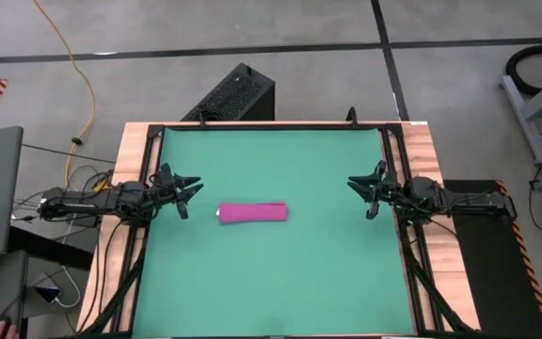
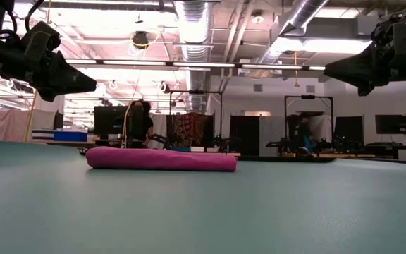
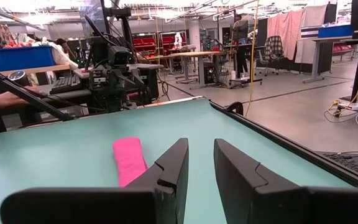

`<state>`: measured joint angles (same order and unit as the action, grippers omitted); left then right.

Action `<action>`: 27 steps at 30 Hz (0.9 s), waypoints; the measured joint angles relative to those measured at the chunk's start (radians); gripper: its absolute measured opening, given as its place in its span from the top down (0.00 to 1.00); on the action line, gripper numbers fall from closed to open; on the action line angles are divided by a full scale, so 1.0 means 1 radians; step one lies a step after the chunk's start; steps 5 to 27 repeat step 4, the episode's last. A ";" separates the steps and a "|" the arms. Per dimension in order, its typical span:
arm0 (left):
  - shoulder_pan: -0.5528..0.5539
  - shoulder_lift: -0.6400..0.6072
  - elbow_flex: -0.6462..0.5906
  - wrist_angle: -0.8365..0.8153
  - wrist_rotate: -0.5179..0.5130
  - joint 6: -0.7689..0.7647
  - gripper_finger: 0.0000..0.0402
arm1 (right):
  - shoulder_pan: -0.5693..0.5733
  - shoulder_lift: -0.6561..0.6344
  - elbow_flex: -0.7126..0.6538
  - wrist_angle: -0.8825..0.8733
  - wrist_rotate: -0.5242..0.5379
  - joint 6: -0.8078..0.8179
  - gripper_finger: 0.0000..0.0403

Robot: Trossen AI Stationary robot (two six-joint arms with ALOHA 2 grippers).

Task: Roll towel
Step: Return to Home Position

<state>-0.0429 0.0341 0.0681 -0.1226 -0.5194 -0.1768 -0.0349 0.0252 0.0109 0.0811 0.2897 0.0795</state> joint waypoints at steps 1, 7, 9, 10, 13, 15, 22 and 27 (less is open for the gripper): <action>0.000 0.000 0.000 0.000 0.000 0.000 0.73 | 0.000 0.000 0.000 0.000 0.000 0.000 0.75; 0.000 0.000 0.000 0.000 0.000 0.000 0.73 | 0.000 0.000 0.000 0.000 0.000 0.000 0.75; 0.000 0.000 0.000 0.000 0.000 0.000 0.73 | 0.000 0.000 0.000 0.000 0.000 0.000 0.75; 0.000 0.000 0.000 0.000 0.000 0.000 0.73 | 0.000 0.000 0.000 0.000 0.000 0.000 0.75; 0.000 0.000 0.000 0.000 0.000 0.000 0.73 | 0.000 0.000 0.000 0.000 0.000 0.000 0.75; 0.000 0.000 0.000 0.000 0.000 0.000 0.73 | 0.000 0.000 0.000 0.000 0.000 0.000 0.75; 0.000 0.000 0.000 0.000 0.000 0.000 0.73 | 0.000 0.000 0.000 0.000 0.000 0.000 0.75; 0.000 0.000 0.000 0.000 0.000 0.000 0.73 | 0.000 0.000 0.000 0.000 0.000 0.000 0.75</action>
